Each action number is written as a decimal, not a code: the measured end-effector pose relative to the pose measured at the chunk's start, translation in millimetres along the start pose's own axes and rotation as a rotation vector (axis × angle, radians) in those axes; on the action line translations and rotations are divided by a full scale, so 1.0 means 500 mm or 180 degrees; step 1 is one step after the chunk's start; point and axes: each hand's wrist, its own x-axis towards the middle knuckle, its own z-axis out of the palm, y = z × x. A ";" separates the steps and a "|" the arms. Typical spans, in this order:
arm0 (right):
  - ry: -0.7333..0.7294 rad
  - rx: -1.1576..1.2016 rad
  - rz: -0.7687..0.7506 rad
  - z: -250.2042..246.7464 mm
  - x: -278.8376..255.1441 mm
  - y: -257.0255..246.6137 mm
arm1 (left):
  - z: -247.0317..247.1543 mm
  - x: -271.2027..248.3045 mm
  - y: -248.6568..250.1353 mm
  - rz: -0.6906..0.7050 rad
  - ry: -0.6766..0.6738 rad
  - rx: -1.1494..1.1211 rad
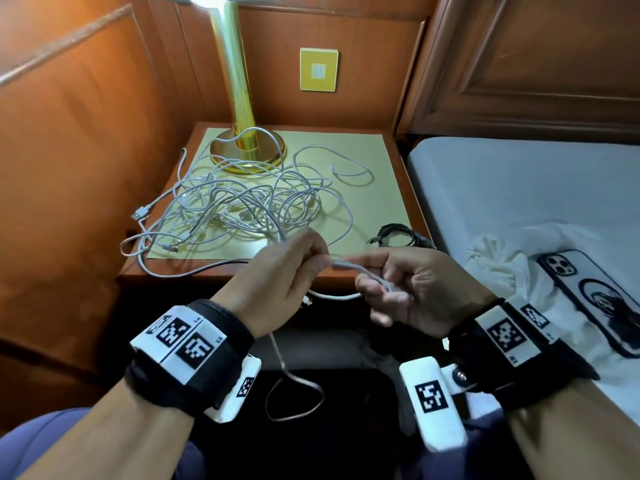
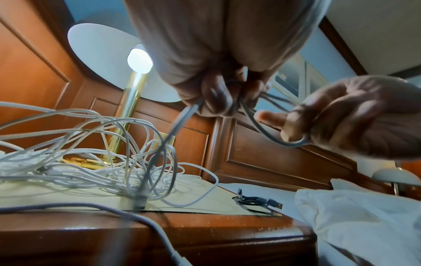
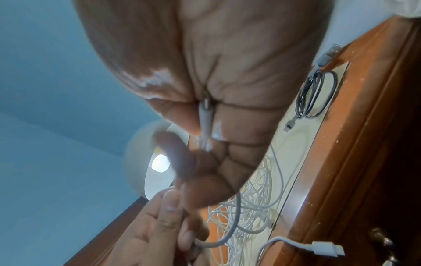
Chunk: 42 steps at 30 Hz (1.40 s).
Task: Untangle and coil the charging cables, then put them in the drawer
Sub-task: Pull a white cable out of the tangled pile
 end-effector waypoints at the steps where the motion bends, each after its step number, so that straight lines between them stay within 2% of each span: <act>1: 0.0158 0.0075 -0.0116 0.000 0.003 0.002 | 0.000 0.000 -0.005 -0.0026 0.0152 0.0078; 3: 0.0258 0.0066 -0.0161 0.003 0.004 0.003 | -0.001 0.002 -0.012 -0.0147 0.0421 0.0122; 7: 0.0124 0.0169 -0.0103 0.008 -0.001 0.001 | -0.005 0.004 -0.015 -0.0456 0.0775 -0.0219; 11: 0.0153 0.0512 -0.0138 0.014 -0.008 -0.003 | -0.006 0.008 -0.004 -0.0799 0.0853 -0.0514; 14: 0.0463 0.0058 -0.0151 0.014 -0.001 0.002 | -0.012 0.011 -0.003 -0.0917 0.0909 -0.0801; 17: 0.1269 -0.0304 -0.0575 0.004 0.015 0.012 | -0.021 0.011 -0.005 -0.1046 0.0620 -0.0970; 19: 0.1790 -0.0747 -0.0941 -0.009 0.021 0.017 | -0.022 0.006 -0.005 -0.1014 0.0196 -0.0806; 21: 0.2063 -0.1010 -0.1235 -0.017 0.023 0.019 | -0.018 0.001 -0.006 -0.0985 -0.0187 -0.0615; 23: 0.2045 -0.0977 -0.1444 -0.016 0.021 0.018 | -0.010 -0.003 -0.010 -0.1013 -0.0427 -0.0386; 25: 0.1772 -0.0855 -0.1536 -0.007 0.016 0.017 | -0.004 -0.005 -0.015 -0.1145 -0.0452 -0.0318; 28: 0.1302 -0.0564 -0.1500 0.003 0.010 0.018 | -0.002 0.000 -0.018 -0.1421 -0.0038 -0.0648; 30: 0.1180 -0.0924 -0.1559 0.005 0.009 0.024 | -0.005 0.006 -0.011 -0.1498 0.0261 -0.0914; 33: 0.1160 -0.1726 -0.1560 0.001 0.011 0.034 | -0.006 0.014 0.002 -0.1456 0.0477 -0.1225; 37: 0.1421 -0.1831 -0.1480 -0.001 0.014 0.033 | -0.001 0.013 0.013 -0.1378 0.0439 -0.1627; 42: 0.1464 -0.1707 -0.1287 0.006 0.016 0.038 | 0.003 0.009 0.022 -0.1400 0.0164 -0.1963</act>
